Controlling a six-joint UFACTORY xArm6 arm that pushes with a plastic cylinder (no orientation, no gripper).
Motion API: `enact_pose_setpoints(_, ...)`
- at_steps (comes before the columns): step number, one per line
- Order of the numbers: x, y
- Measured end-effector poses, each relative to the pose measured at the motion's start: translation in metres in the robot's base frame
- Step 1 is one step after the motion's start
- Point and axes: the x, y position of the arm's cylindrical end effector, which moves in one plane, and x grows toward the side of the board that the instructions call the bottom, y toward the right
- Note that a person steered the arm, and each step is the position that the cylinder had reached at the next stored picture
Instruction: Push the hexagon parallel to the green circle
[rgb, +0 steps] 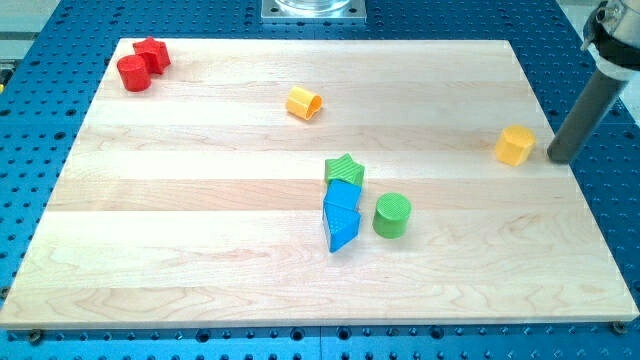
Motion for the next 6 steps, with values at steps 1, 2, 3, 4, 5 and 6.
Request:
enact_pose_setpoints(1, -0.008, -0.050)
enact_pose_setpoints(2, 0.003, -0.079)
enact_pose_setpoints(3, -0.021, -0.090)
enact_pose_setpoints(4, 0.030, -0.114)
enact_pose_setpoints(5, 0.058, -0.112)
enact_pose_setpoints(6, 0.057, -0.124)
